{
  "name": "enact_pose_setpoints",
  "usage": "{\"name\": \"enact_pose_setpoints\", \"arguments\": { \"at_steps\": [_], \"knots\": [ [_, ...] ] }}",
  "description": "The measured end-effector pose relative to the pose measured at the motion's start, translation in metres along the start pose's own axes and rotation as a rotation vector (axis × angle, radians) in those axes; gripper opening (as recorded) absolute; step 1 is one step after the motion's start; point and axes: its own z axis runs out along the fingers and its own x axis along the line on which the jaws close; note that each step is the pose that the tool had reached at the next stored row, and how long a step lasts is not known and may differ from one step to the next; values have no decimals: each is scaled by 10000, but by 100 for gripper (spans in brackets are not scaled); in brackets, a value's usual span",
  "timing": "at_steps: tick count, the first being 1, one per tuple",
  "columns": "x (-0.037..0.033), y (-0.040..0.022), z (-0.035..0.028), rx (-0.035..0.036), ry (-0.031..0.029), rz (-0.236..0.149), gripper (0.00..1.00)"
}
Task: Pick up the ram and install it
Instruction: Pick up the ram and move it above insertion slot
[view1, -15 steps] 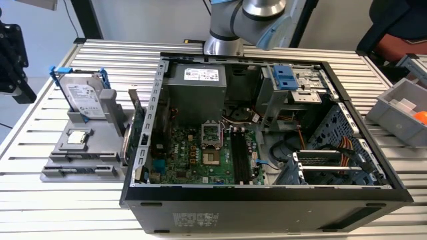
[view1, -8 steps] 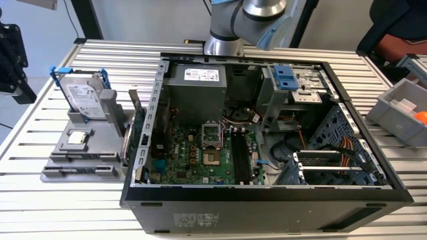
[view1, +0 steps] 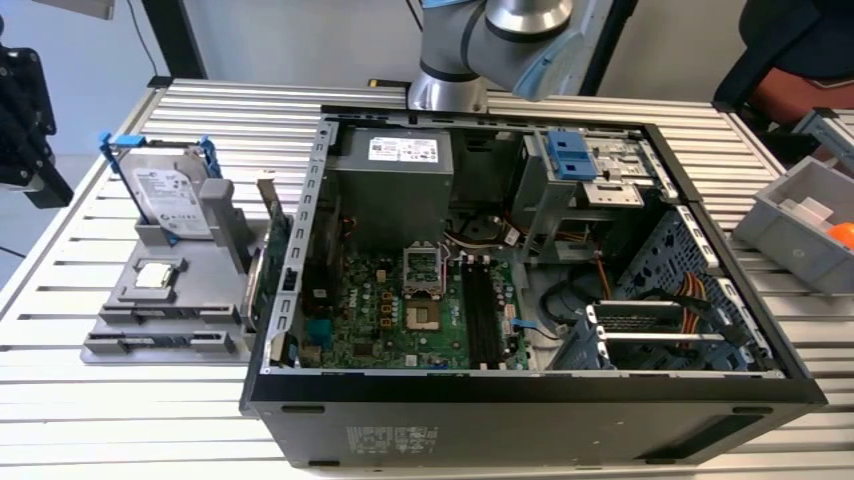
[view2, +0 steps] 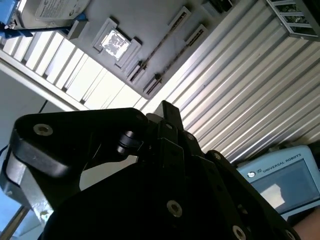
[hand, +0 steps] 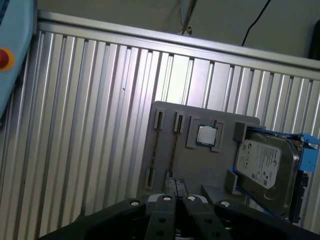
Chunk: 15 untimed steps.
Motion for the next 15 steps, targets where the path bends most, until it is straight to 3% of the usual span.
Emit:
{"name": "enact_pose_setpoints", "arguments": {
  "at_steps": [10, 12, 13, 14, 15],
  "knots": [
    [0, 0, 0, 0, 0, -4, 100],
    [0, 0, 1, 6, -1, 181, 100],
    [1, 0, 31, 45, -6, 782, 100],
    [3, -1, 84, 84, -1, 786, 100],
    [3, -1, 87, 84, -1, 786, 100]
  ]
}}
